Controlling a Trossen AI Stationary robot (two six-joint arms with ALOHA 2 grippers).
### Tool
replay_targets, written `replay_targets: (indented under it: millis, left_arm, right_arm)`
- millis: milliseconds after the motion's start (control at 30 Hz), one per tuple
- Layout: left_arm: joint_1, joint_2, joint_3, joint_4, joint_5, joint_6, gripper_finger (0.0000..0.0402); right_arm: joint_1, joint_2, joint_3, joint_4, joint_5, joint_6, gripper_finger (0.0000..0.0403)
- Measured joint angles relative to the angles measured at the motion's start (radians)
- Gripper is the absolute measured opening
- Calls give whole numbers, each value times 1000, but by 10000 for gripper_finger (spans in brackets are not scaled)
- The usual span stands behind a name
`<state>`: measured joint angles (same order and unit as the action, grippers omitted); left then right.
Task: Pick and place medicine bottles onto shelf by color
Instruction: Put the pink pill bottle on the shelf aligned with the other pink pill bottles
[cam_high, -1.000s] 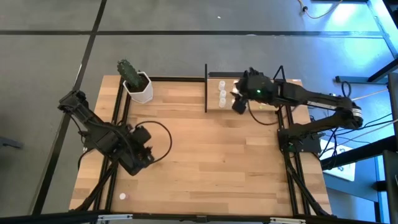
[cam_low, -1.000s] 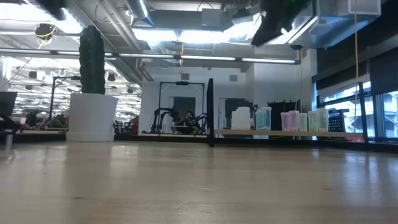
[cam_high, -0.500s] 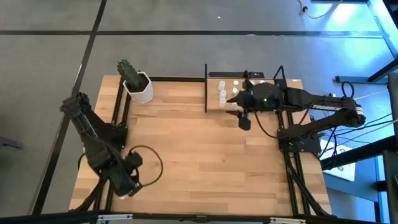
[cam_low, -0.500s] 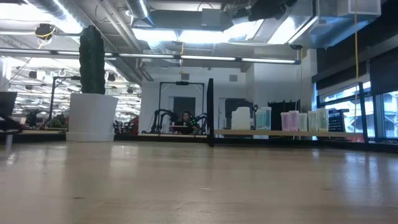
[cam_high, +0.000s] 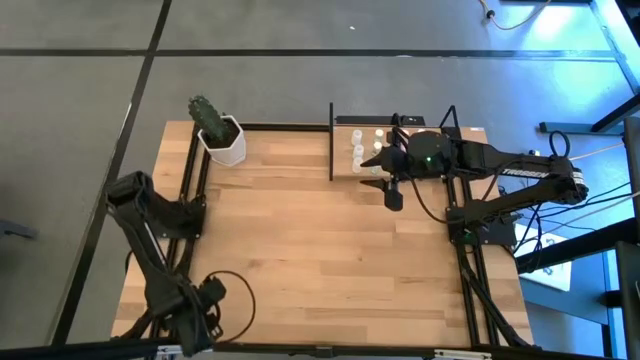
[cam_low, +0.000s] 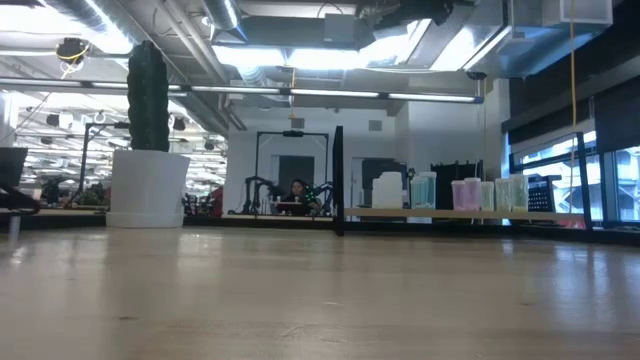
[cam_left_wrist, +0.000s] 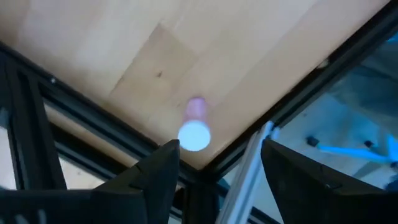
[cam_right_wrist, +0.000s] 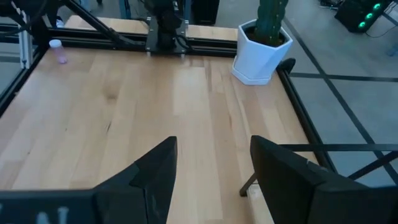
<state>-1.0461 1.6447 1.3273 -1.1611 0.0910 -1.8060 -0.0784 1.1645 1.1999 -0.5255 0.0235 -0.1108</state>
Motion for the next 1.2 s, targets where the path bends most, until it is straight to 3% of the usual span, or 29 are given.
replay_targets:
  millis: [233,867,1200]
  left_arm:
    - [-34,74,0,-3,57,-47,220]
    - [-77,164,0,33,27,-146,220]
    - [-74,164,-86,138,51,-155,220]
  right_arm:
    - [0,0,0,3,0,0,207]
    - [-1,0,0,5,1,0,207]
    - [-1,0,0,5,1,1,207]
